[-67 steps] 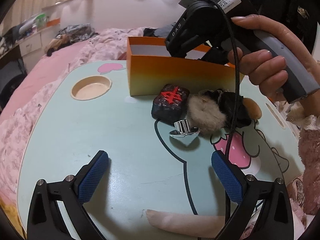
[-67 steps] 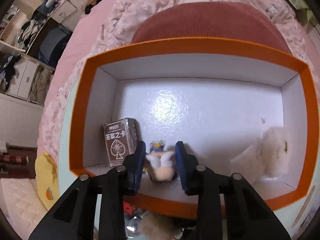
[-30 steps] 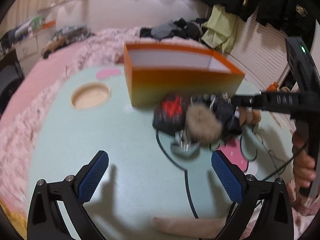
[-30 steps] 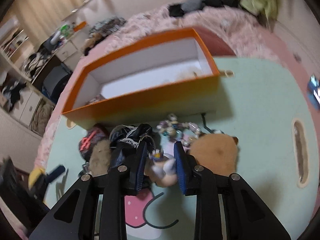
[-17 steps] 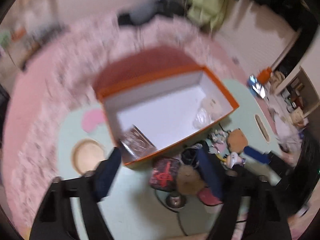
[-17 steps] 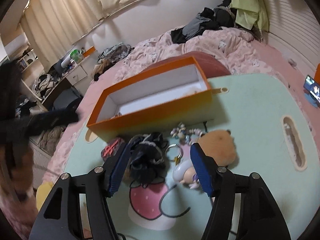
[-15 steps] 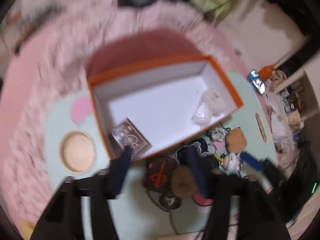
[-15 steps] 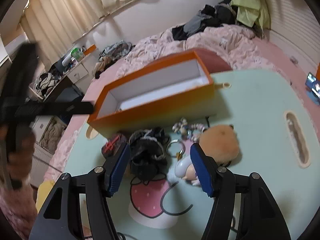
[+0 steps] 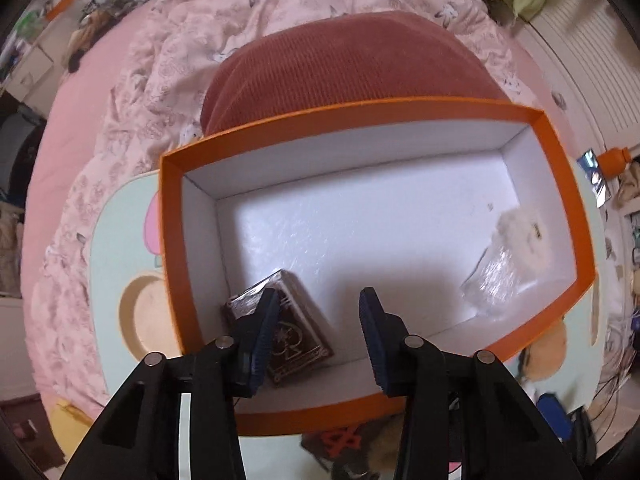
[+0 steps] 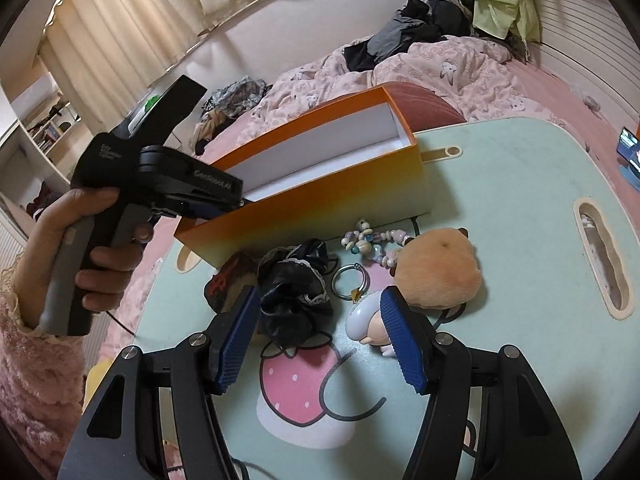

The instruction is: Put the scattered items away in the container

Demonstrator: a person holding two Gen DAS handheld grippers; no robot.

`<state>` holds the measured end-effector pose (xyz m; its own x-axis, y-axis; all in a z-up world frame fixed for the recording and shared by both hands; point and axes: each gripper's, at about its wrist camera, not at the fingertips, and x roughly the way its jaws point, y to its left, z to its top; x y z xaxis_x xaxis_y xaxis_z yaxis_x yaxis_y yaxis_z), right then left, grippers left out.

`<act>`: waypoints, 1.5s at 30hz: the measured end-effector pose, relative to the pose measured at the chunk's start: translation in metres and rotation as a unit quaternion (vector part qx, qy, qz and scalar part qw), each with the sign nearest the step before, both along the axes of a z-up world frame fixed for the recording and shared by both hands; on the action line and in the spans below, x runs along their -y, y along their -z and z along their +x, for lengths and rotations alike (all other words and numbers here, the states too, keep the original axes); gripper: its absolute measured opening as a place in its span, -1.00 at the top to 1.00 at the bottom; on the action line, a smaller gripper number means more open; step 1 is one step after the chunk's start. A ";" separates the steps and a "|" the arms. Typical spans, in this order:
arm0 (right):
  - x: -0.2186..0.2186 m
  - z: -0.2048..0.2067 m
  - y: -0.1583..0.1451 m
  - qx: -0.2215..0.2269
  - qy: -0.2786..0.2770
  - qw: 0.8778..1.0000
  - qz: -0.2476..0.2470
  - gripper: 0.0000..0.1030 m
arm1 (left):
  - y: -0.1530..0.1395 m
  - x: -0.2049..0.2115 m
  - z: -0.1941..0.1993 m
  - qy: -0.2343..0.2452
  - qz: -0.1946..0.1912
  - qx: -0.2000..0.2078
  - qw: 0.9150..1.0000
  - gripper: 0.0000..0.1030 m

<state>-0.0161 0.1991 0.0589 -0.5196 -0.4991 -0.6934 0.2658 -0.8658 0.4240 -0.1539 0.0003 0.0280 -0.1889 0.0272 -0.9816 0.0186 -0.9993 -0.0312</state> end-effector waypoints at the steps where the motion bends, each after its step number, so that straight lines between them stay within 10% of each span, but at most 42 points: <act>1: 0.000 0.000 0.000 0.001 0.000 1.000 -0.001 -0.23 | 0.000 -0.002 -0.001 0.002 0.005 -0.003 1.000 0.20; 8: 0.001 0.000 0.001 0.002 0.000 1.000 0.000 -0.23 | 0.011 -0.012 -0.007 0.016 0.072 0.017 0.997 0.16; 14: 0.000 0.004 -0.003 -0.007 -0.004 1.000 0.000 -0.23 | -0.041 -0.003 0.021 0.036 0.116 -0.115 0.986 0.12; 17: 0.002 0.003 -0.013 -0.018 -0.014 1.000 0.000 -0.23 | -0.075 0.020 0.051 0.034 0.142 -0.173 0.974 -0.23; 21: 0.013 -0.011 -0.029 -0.020 -0.042 0.999 0.004 -0.23 | -0.092 0.055 0.098 0.020 0.098 -0.222 0.970 -0.63; 31: 0.096 -0.104 -0.060 0.060 -0.158 0.984 0.052 -0.23 | -0.080 0.147 0.151 -0.084 0.069 -0.277 0.955 -0.63; 45: 0.187 -0.167 0.024 0.205 -0.232 0.939 0.151 -0.23 | -0.072 0.158 0.155 -0.091 0.098 -0.281 0.950 -0.63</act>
